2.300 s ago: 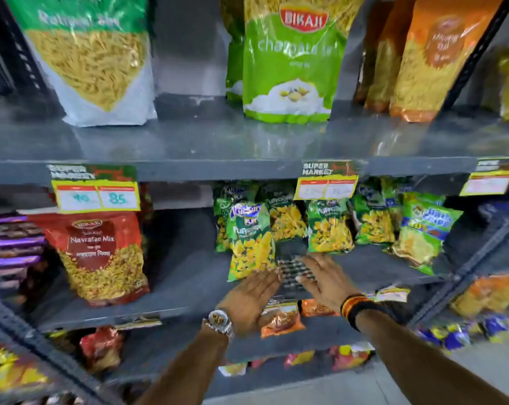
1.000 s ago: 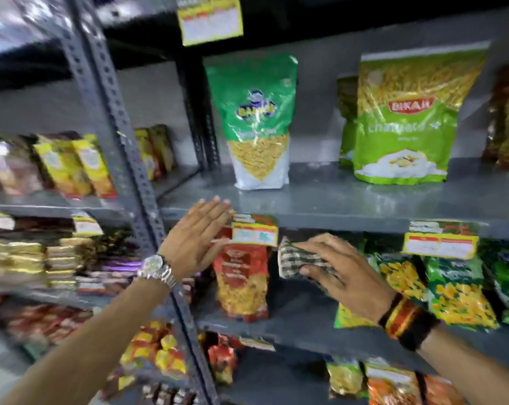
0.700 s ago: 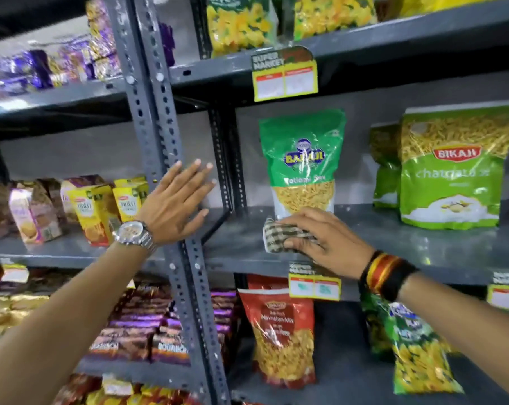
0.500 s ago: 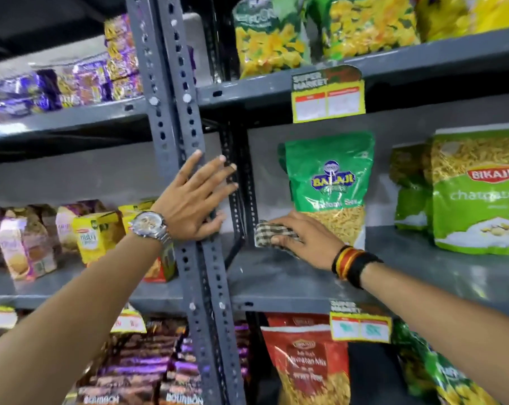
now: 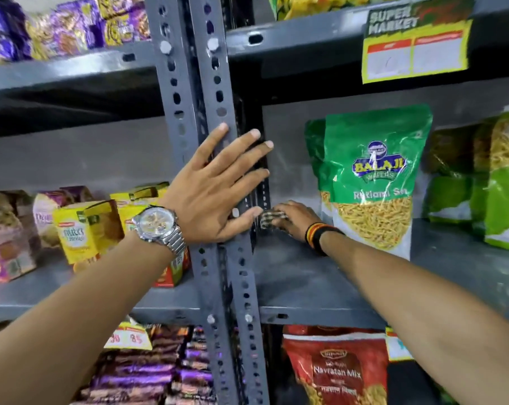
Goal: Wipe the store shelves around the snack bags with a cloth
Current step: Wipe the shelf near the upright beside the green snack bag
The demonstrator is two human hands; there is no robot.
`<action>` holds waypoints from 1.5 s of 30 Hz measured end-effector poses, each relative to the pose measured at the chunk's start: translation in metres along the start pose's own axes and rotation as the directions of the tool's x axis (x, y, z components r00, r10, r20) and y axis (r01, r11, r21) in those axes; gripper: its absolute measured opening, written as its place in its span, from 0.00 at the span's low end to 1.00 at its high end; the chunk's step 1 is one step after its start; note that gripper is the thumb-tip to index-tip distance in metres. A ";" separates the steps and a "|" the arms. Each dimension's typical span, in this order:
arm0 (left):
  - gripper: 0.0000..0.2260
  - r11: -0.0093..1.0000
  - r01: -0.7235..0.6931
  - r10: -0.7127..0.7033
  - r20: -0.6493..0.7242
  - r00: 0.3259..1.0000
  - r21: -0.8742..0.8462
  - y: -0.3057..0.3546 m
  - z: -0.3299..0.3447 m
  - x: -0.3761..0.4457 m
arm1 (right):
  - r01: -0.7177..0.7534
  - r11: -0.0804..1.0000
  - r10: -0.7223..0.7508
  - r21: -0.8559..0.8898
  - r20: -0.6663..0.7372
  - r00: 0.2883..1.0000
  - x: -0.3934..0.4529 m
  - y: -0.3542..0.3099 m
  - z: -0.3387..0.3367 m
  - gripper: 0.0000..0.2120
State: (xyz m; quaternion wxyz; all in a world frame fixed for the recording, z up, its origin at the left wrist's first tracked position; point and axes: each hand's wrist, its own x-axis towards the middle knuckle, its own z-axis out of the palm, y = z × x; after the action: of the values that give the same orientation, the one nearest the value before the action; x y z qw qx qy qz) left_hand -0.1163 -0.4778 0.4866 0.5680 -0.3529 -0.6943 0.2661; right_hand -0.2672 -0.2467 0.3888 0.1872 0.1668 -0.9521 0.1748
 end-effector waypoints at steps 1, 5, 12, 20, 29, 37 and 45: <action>0.29 1.000 0.000 0.000 -0.006 1.000 -0.007 0.000 0.000 0.000 | -0.024 1.000 0.024 -0.005 0.003 1.000 0.006 0.005 0.003 0.19; 0.29 1.000 0.007 -0.007 -0.025 1.000 -0.018 0.000 -0.001 -0.001 | -0.087 0.996 0.088 -0.028 0.008 0.996 0.027 0.011 0.017 0.16; 0.28 1.000 0.017 -0.017 -0.067 0.998 -0.012 0.001 0.000 -0.001 | -0.205 0.973 0.217 -0.106 0.126 0.968 0.053 0.023 0.029 0.21; 0.27 1.000 0.024 -0.025 -0.058 0.998 -0.006 0.002 -0.002 0.000 | -0.113 0.991 0.088 0.076 0.277 0.957 0.034 0.008 0.024 0.19; 0.31 0.994 0.107 -0.107 0.021 0.994 -0.009 0.014 -0.009 0.005 | 0.186 0.938 -0.302 0.293 0.426 0.853 -0.048 -0.024 -0.021 0.17; 0.27 0.981 0.191 -0.192 -0.027 0.981 -0.032 0.028 0.001 0.003 | 0.165 0.946 -0.268 0.280 0.384 0.883 -0.041 -0.045 0.003 0.17; 0.27 0.981 0.192 -0.193 -0.041 0.980 -0.026 0.028 0.004 0.002 | 0.186 0.885 -0.415 0.426 0.543 0.730 -0.094 -0.026 -0.048 0.16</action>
State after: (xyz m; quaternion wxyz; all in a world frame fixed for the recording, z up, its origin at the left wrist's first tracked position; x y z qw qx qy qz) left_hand -0.1149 -0.4588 0.4659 0.6019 -0.2961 -0.7157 0.1947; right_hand -0.1606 -0.2268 0.3990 -0.1420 0.3989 -0.8736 0.2398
